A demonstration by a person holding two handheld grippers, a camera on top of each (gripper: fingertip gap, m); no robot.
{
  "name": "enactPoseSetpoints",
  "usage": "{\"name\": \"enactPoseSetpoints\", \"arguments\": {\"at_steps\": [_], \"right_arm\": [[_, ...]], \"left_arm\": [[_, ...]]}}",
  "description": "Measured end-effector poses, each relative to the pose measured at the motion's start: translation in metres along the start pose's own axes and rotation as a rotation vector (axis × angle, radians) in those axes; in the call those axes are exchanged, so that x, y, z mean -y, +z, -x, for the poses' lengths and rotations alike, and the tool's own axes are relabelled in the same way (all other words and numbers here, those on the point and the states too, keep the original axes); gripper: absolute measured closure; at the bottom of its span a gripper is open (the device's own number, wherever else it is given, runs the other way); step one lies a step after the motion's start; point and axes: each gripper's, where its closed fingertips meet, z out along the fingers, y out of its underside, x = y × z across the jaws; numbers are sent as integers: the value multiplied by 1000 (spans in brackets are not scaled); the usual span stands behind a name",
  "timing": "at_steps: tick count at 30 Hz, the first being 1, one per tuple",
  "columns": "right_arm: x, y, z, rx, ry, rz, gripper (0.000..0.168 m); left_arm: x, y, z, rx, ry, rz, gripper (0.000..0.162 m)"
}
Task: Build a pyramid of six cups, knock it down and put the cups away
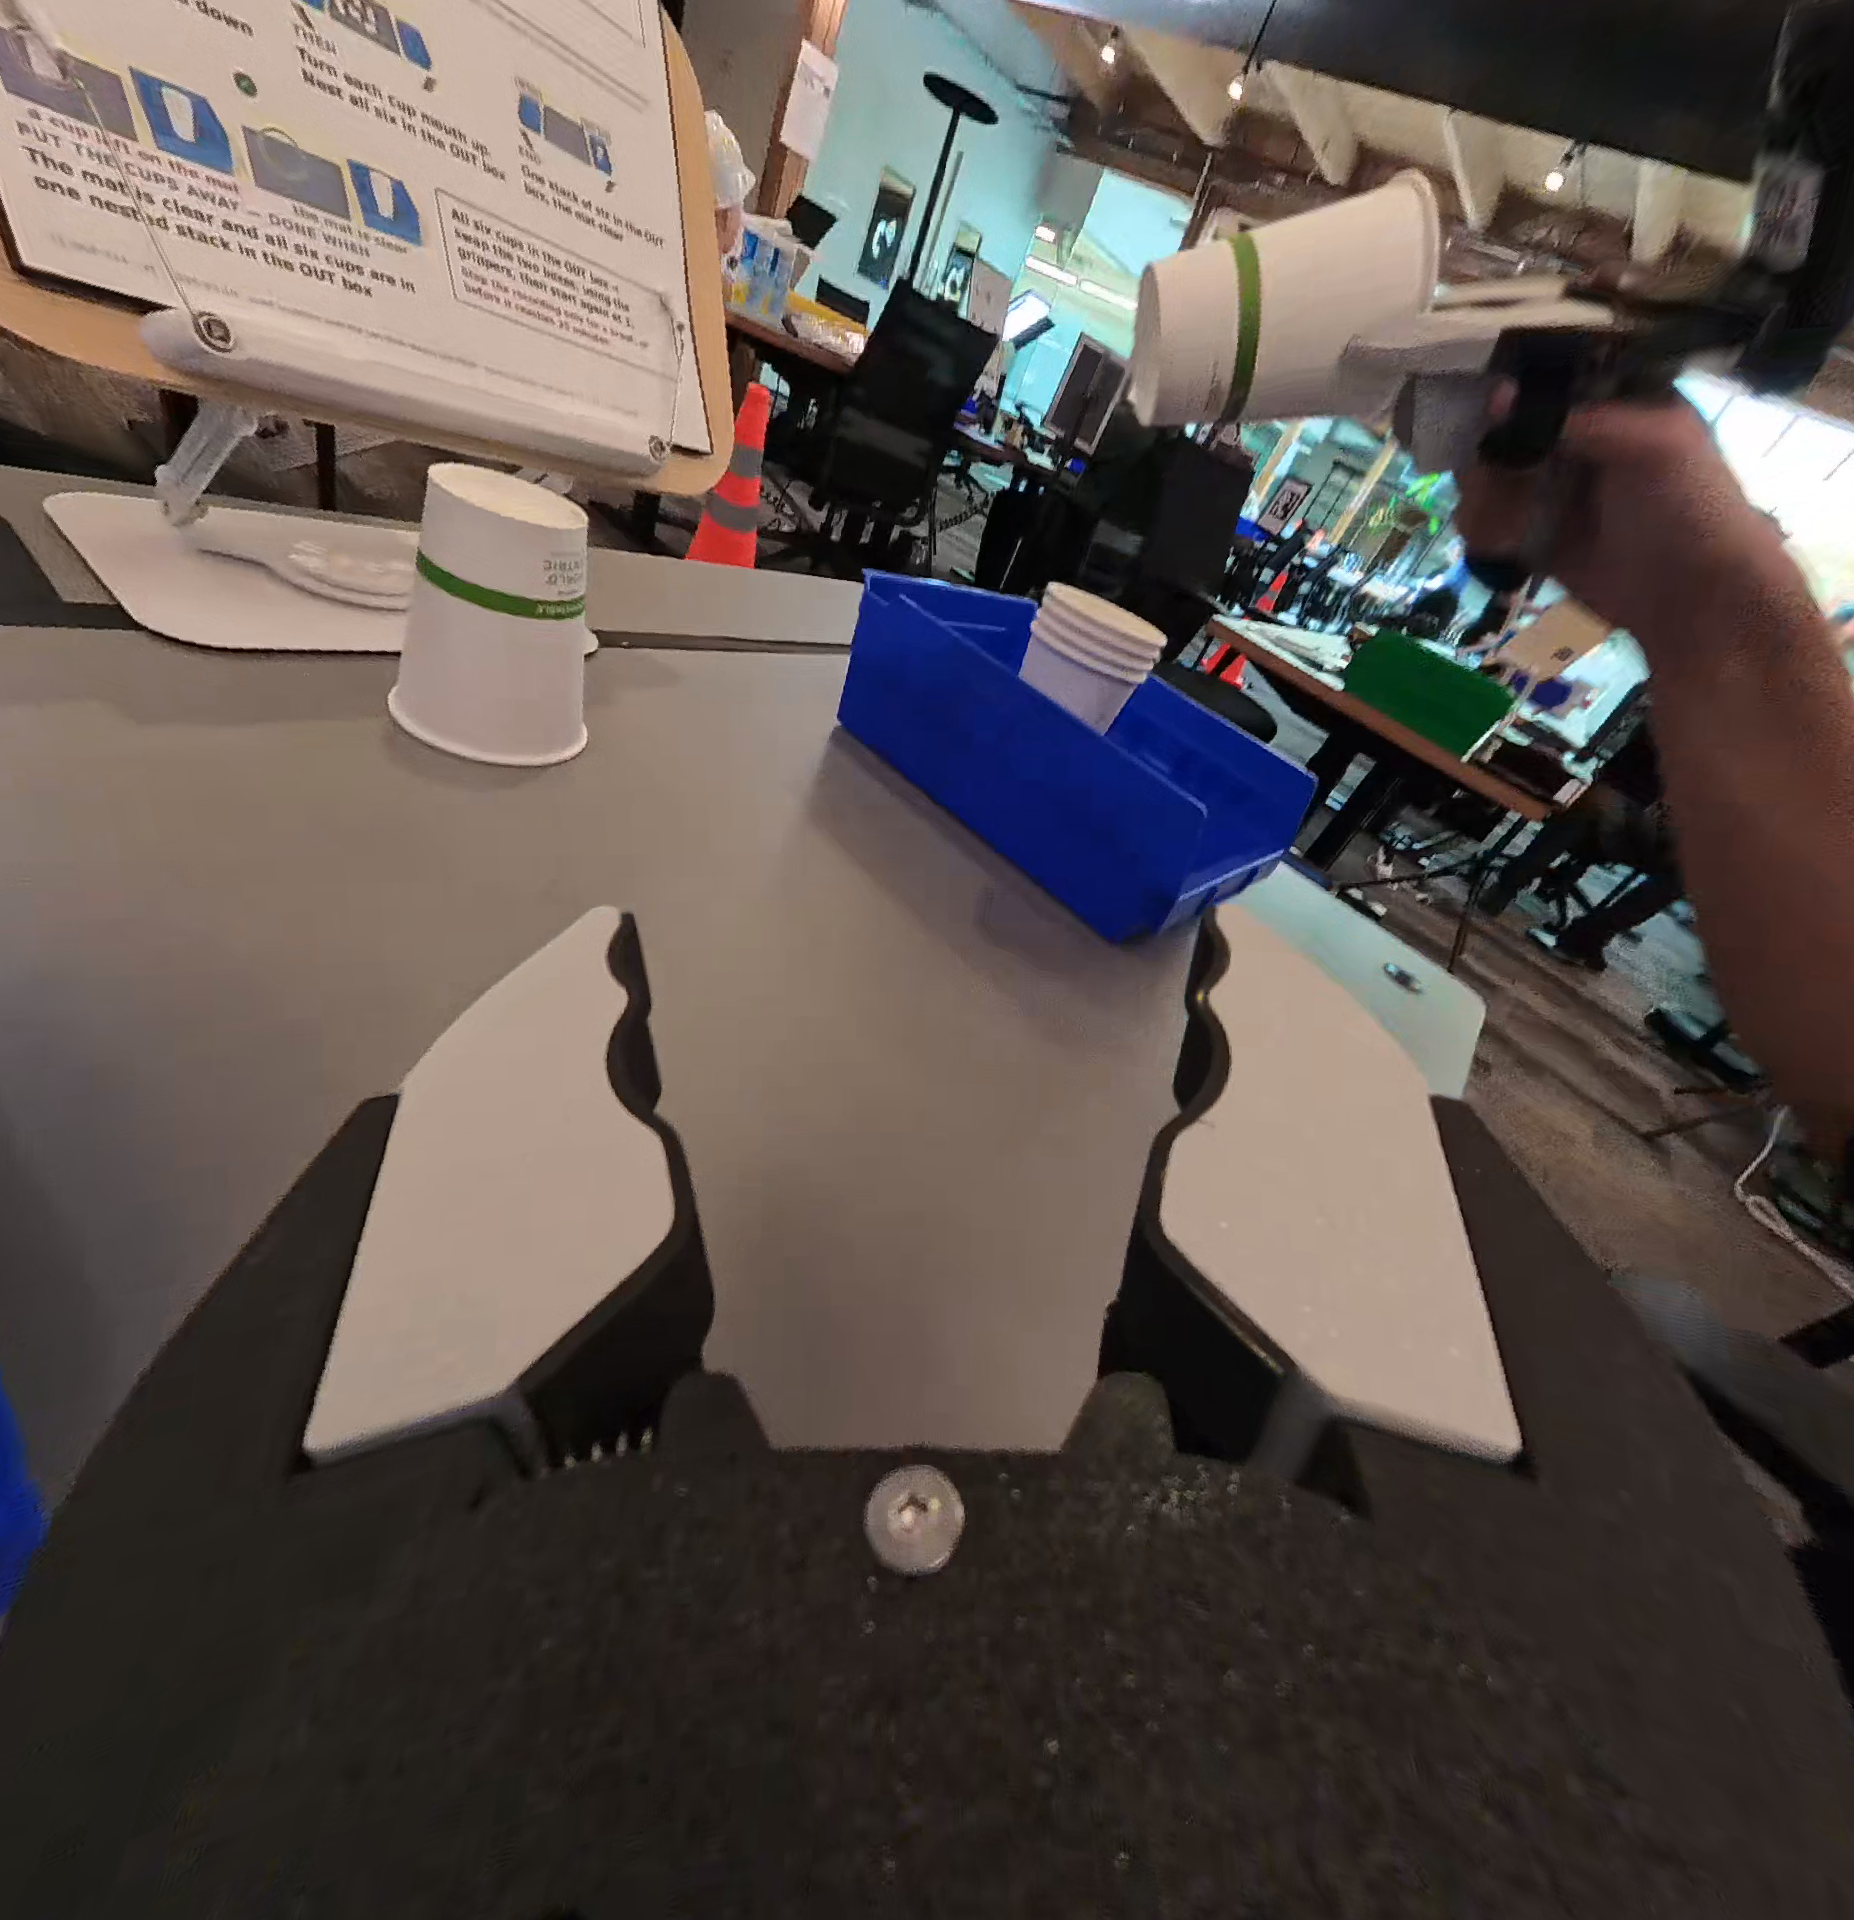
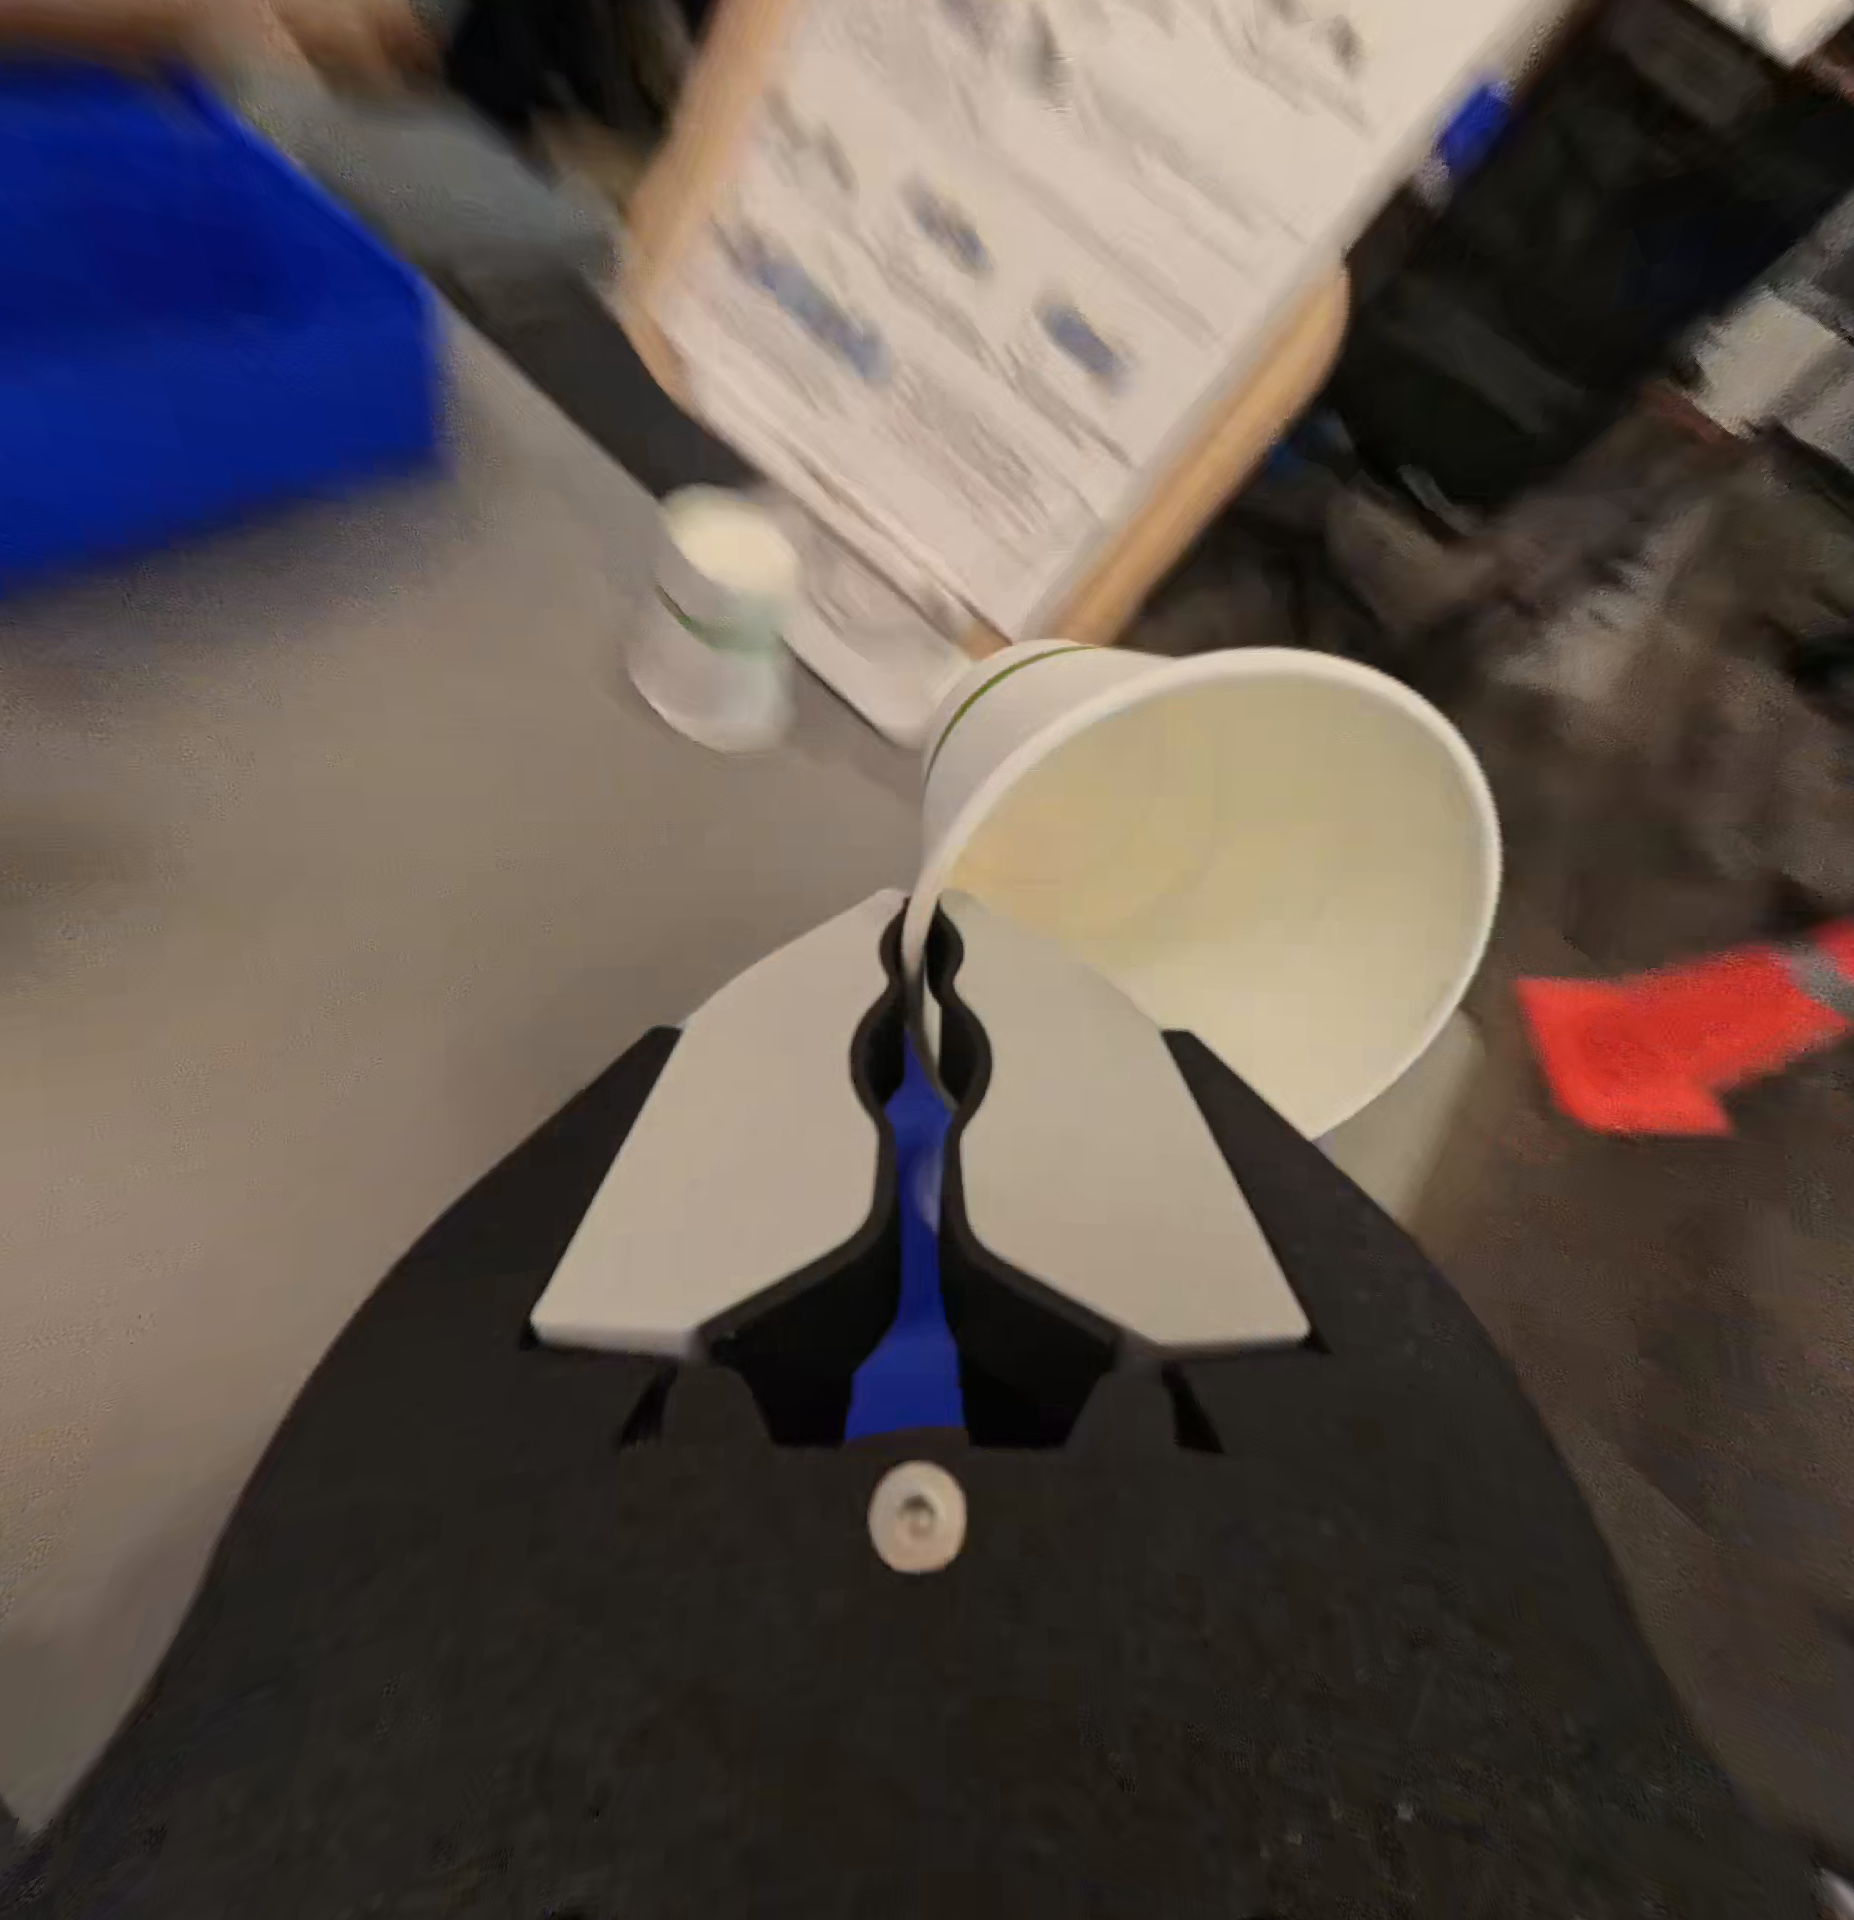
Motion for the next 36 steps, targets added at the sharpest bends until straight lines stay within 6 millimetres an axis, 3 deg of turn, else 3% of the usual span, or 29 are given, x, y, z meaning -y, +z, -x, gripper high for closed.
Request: {"name": "enactPoseSetpoints", "arguments": {"at_steps": [2,7,14,19,23,27,30,33,34,36], "right_arm": [[-31,-10,-38,-67,-62,272,168],[-72,2,-59,76,-135,603,168],[-115,42,-47,267,-166,854,168],[-145,63,-35,392,-102,928,166],[-159,71,-25,470,-42,942,144],[-169,74,-21,459,-79,951,136],[-160,74,-30,367,-120,882,130],[-111,65,-33,182,-106,623,118],[-88,60,-23,139,-99,481,110],[-46,48,22,137,-14,167,109]], "left_arm": [[-9,-4,7,48,47,23,65],[-21,-3,4,42,70,44,69],[-31,5,-11,-4,76,70,68],[-38,9,-18,-22,95,91,68],[-40,11,-22,-48,73,96,68],[-41,12,-22,-54,66,96,68],[-43,12,-21,-54,58,100,68],[-43,10,-18,-32,79,101,68],[-44,10,-15,-19,84,103,68],[-46,11,-8,11,81,109,68]]}}
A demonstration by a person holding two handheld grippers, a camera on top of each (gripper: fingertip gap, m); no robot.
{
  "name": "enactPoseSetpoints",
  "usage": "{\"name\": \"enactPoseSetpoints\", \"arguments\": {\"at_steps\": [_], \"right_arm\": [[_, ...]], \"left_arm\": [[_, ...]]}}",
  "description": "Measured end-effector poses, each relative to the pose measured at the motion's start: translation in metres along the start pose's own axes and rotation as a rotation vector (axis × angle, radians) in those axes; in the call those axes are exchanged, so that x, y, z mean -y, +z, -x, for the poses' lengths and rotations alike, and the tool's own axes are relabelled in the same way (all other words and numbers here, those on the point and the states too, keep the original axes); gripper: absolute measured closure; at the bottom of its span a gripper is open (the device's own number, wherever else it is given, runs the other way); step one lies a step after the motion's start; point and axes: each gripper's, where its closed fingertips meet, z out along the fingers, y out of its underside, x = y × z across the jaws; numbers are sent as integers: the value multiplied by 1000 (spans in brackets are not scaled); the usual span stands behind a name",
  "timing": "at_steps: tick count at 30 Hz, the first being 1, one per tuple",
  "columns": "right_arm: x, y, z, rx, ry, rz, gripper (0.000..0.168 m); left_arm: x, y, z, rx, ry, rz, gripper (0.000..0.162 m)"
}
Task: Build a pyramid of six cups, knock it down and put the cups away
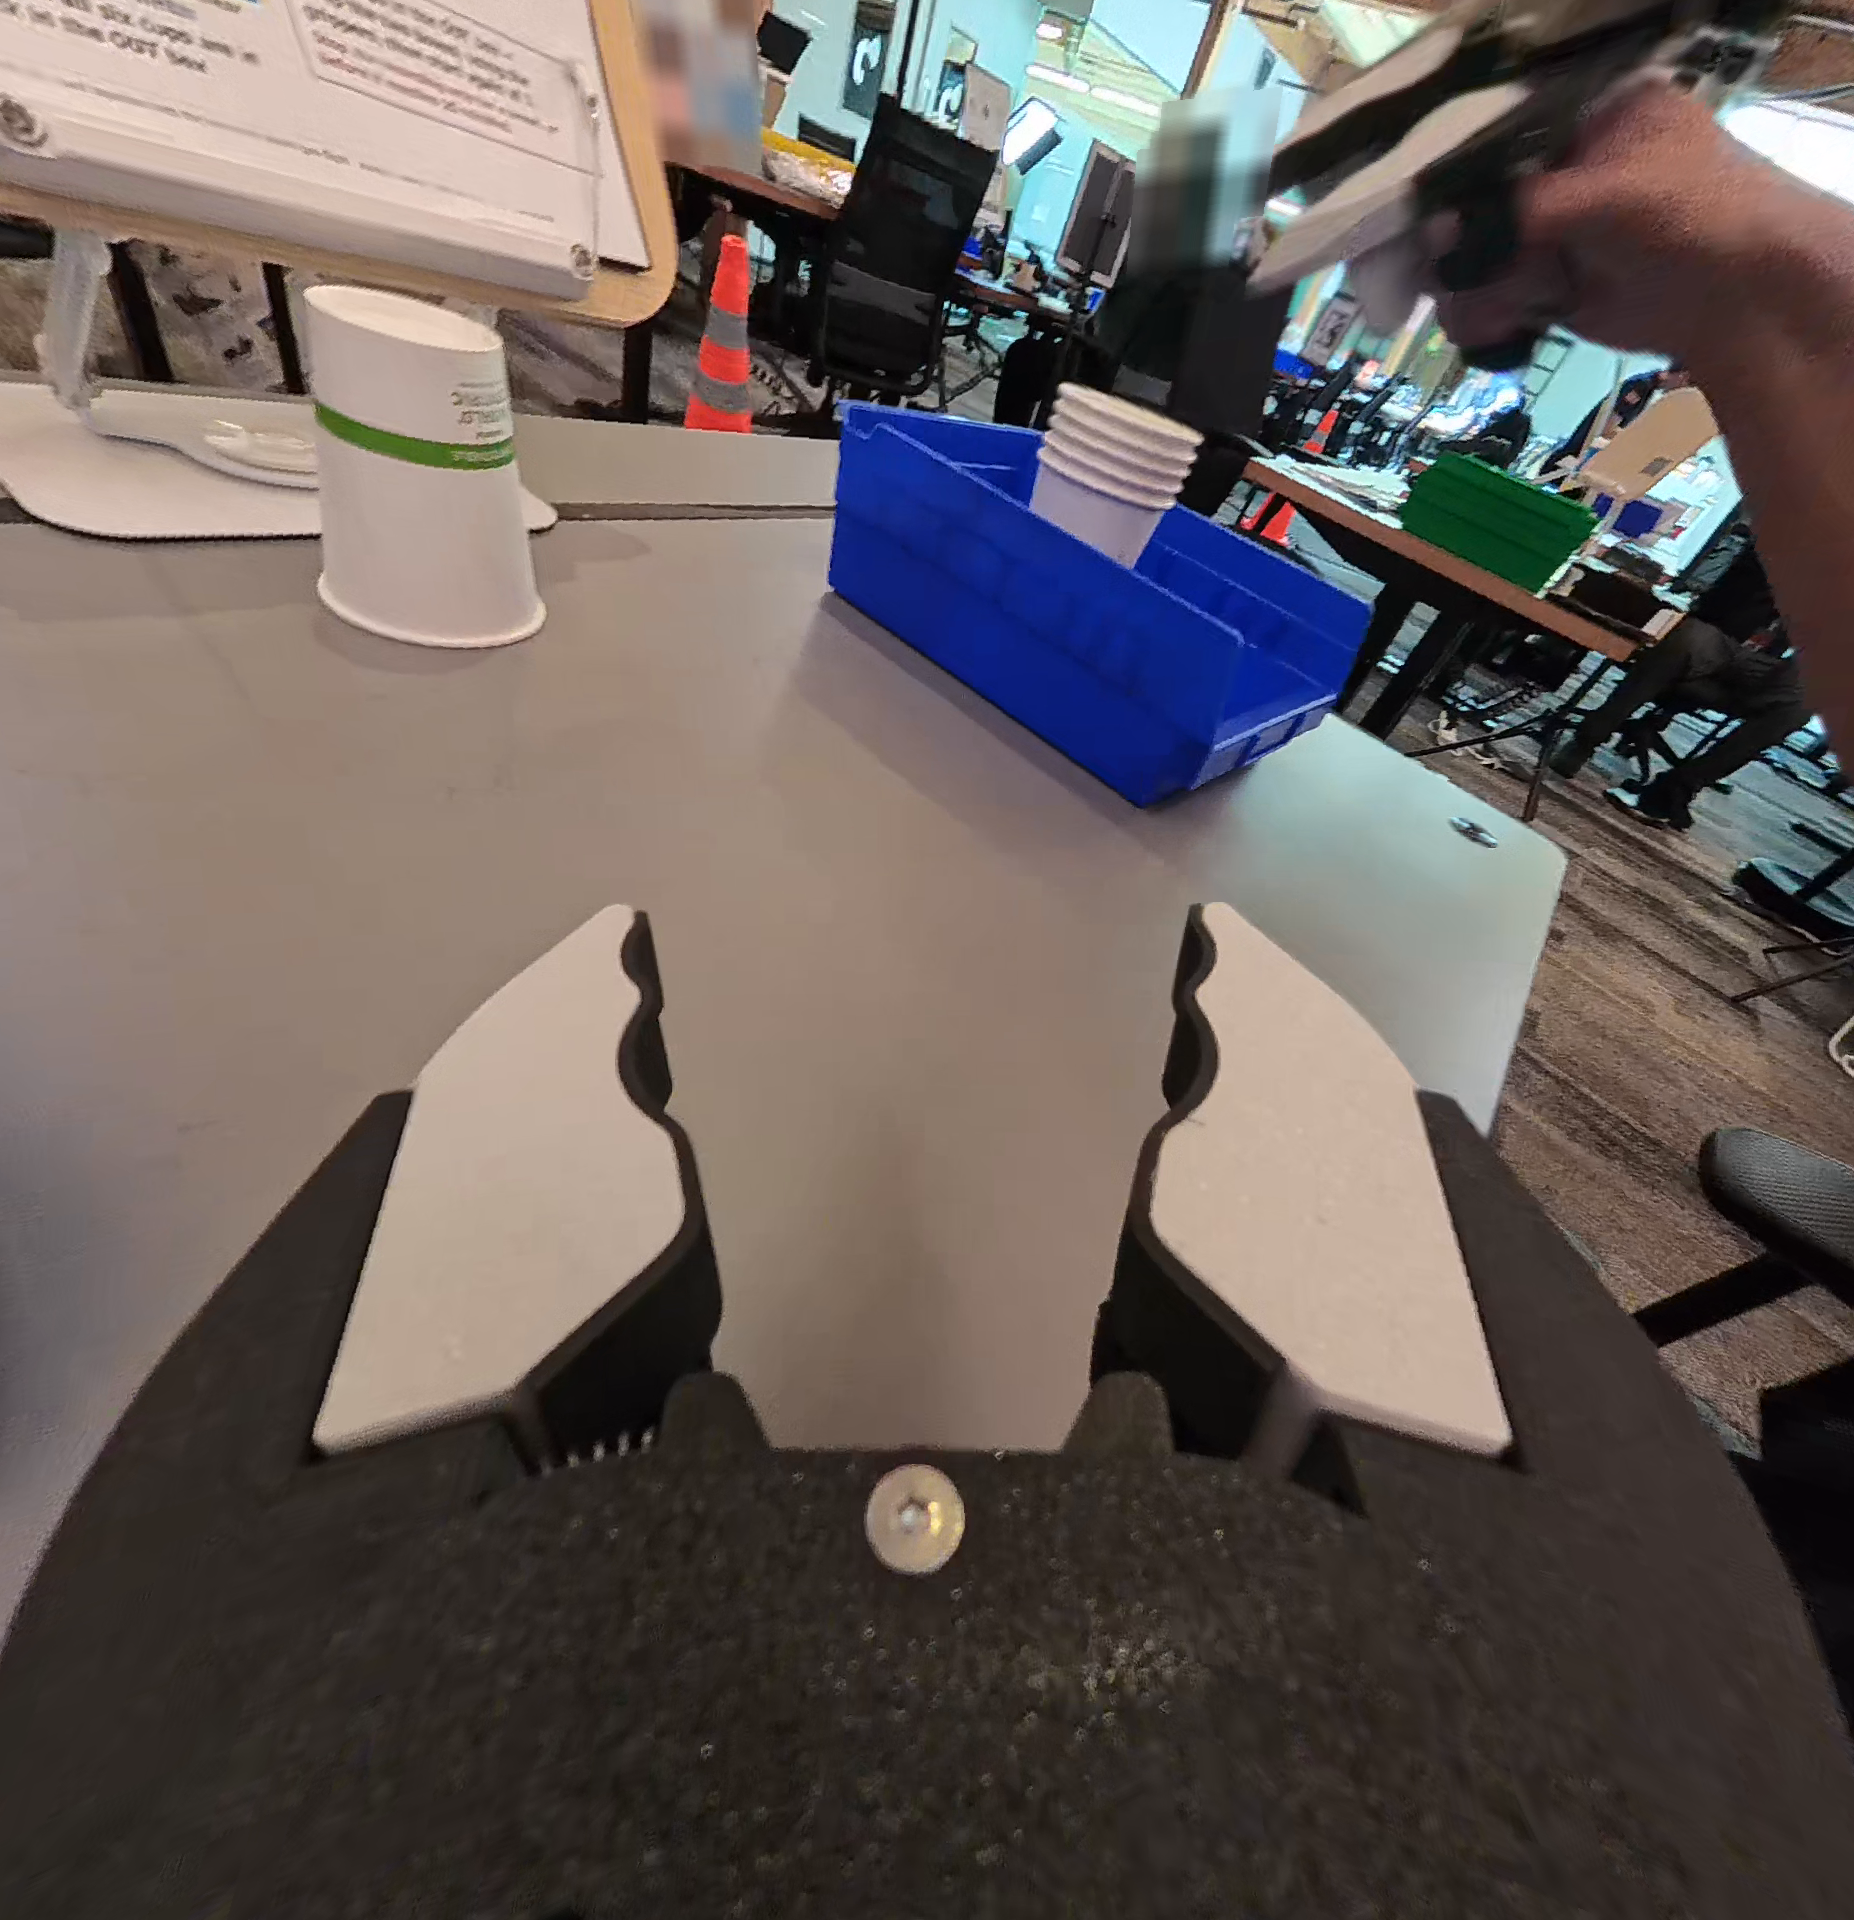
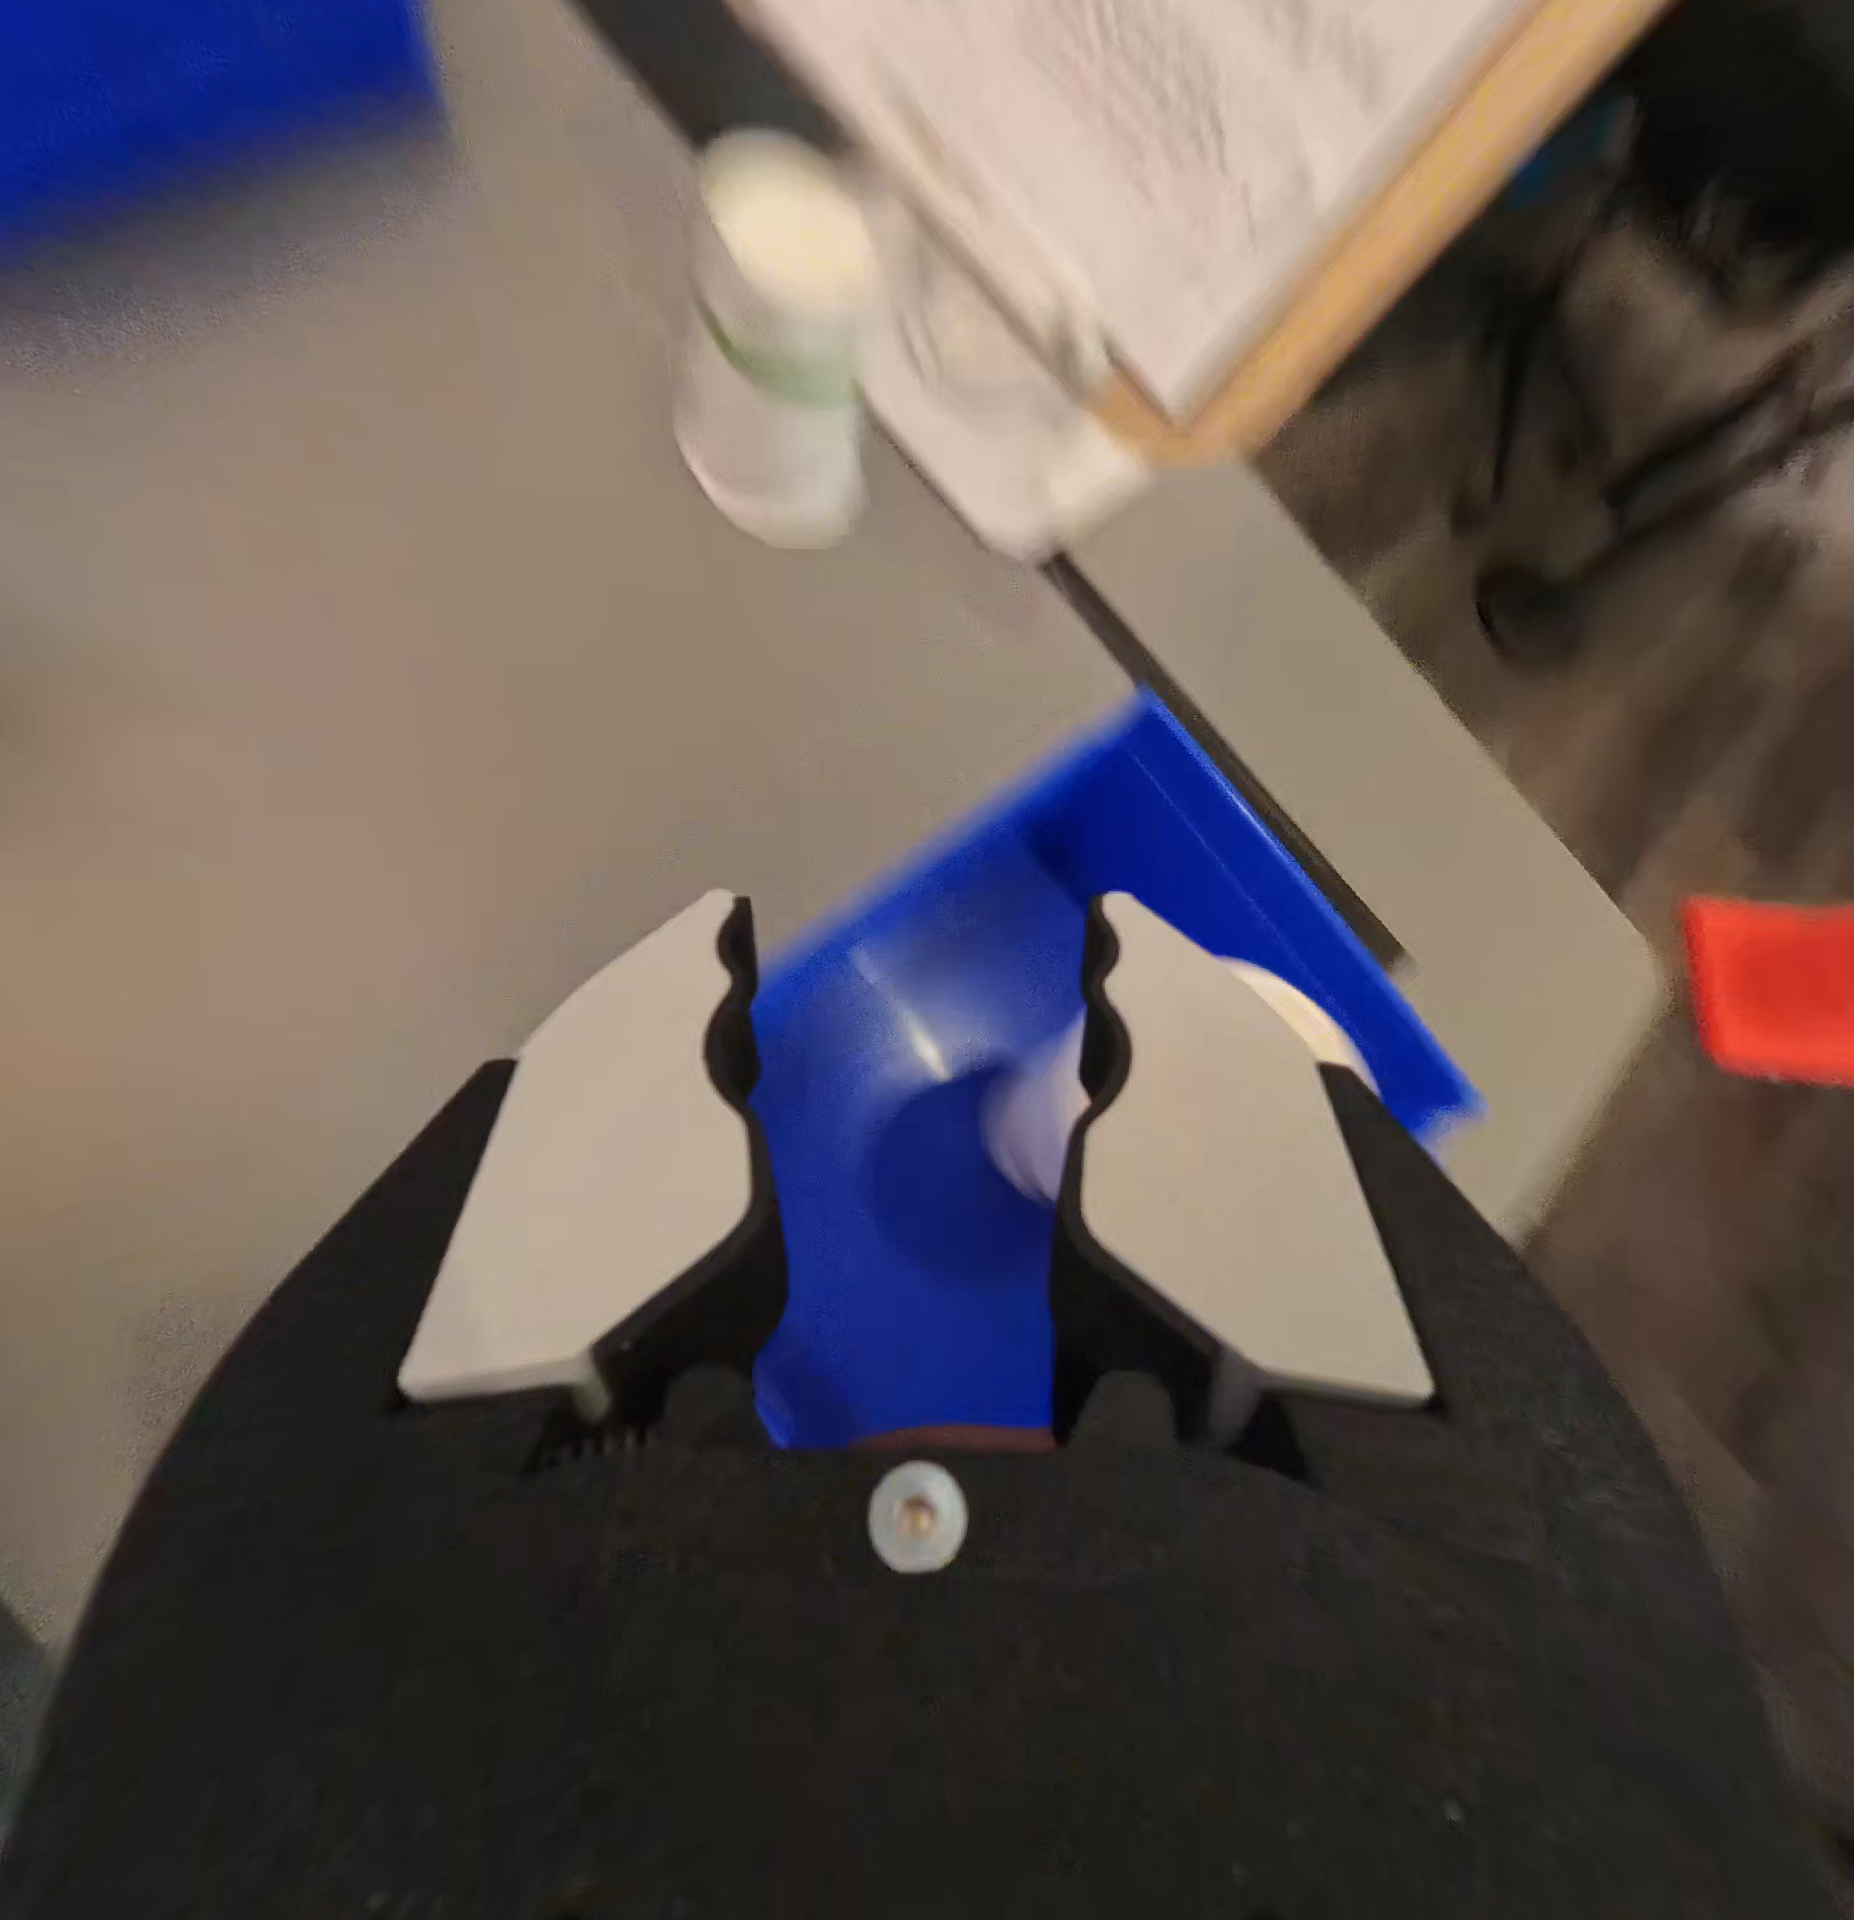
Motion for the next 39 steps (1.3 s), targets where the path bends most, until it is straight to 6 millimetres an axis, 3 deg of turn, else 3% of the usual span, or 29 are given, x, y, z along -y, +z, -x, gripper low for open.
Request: {"name": "enactPoseSetpoints", "arguments": {"at_steps": [1,3,6,8,10,13,18,23,27,28,32,35,39], "right_arm": [[12,-2,33,48,46,-132,104],[17,5,111,211,138,-307,102],[-2,38,208,379,271,-425,103],[-17,62,245,414,352,-425,102],[-27,76,261,409,395,-428,102],[-31,77,270,415,372,-415,102],[-53,80,259,336,294,-347,106],[-58,76,257,368,359,-365,108],[-64,79,255,355,341,-341,108],[-64,79,255,357,342,-340,108],[-63,80,251,356,377,-348,109],[-62,83,242,344,441,-367,109],[-42,84,218,351,599,-462,112]], "left_arm": [[-2,1,4,19,-2,10,68],[-7,6,21,108,17,45,69],[-5,24,49,259,63,95,65],[5,42,69,368,72,94,62],[17,72,85,414,79,82,62],[36,130,110,430,68,82,63],[64,221,155,429,-70,76,62],[78,262,195,501,-28,95,63],[85,273,212,513,27,116,72],[83,277,211,496,41,142,83],[88,270,203,487,114,174,87],[107,248,182,411,82,129,87],[155,192,129,75,-165,-135,88]]}}
